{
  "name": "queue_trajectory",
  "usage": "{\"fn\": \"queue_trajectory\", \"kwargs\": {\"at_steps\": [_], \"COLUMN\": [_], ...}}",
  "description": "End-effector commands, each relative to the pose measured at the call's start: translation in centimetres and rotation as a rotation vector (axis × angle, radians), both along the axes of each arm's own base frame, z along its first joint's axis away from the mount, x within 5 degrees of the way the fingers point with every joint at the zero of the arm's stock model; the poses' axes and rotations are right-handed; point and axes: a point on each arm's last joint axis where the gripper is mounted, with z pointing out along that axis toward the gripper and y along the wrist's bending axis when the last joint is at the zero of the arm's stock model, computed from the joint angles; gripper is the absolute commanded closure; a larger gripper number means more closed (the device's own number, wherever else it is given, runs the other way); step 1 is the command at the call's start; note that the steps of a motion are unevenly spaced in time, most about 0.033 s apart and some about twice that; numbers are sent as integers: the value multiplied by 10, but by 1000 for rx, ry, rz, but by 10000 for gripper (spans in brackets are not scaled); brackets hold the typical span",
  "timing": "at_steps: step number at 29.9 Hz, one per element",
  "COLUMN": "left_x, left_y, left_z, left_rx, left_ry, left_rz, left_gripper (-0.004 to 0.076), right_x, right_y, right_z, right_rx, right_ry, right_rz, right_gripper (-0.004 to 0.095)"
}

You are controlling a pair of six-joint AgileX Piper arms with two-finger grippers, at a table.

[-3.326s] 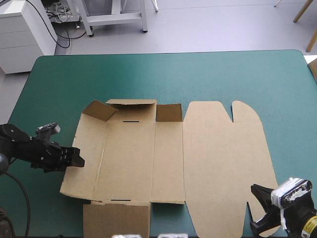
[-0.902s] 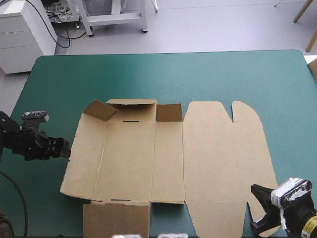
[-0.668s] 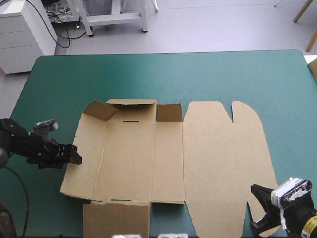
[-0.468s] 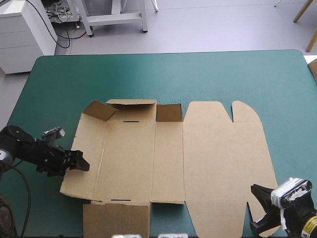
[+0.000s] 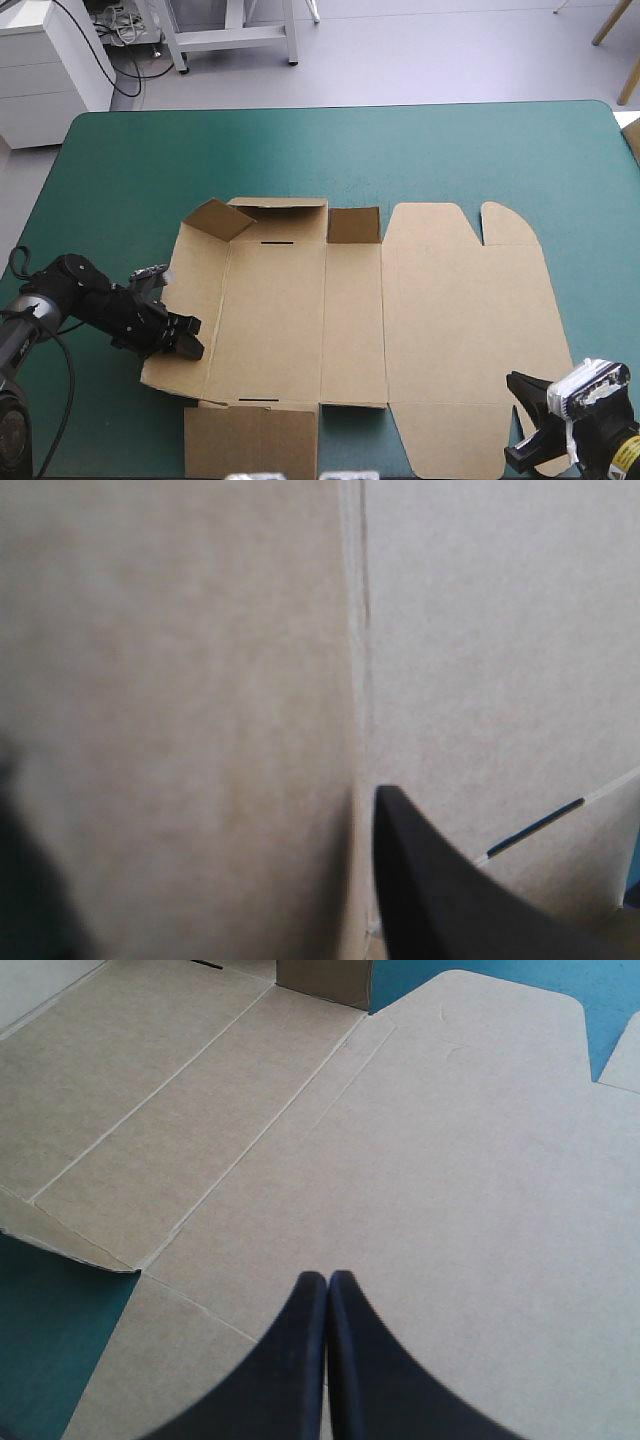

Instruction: Fold the box

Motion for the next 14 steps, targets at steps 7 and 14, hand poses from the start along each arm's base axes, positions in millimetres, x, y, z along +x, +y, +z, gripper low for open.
{"fn": "queue_trajectory", "kwargs": {"at_steps": [7,14], "left_x": [14,34], "left_y": [-4,-7], "left_z": [26,54], "left_rx": [-31,137], "left_ry": [-105,-254], "left_rz": [-2,-139], "left_gripper": [731,731], "right_x": [3,3], "right_y": [1,1], "right_z": [12,12], "right_rx": [36,36], "right_ry": [-76,-76], "right_rz": [-1,-1], "right_gripper": [929,929]}}
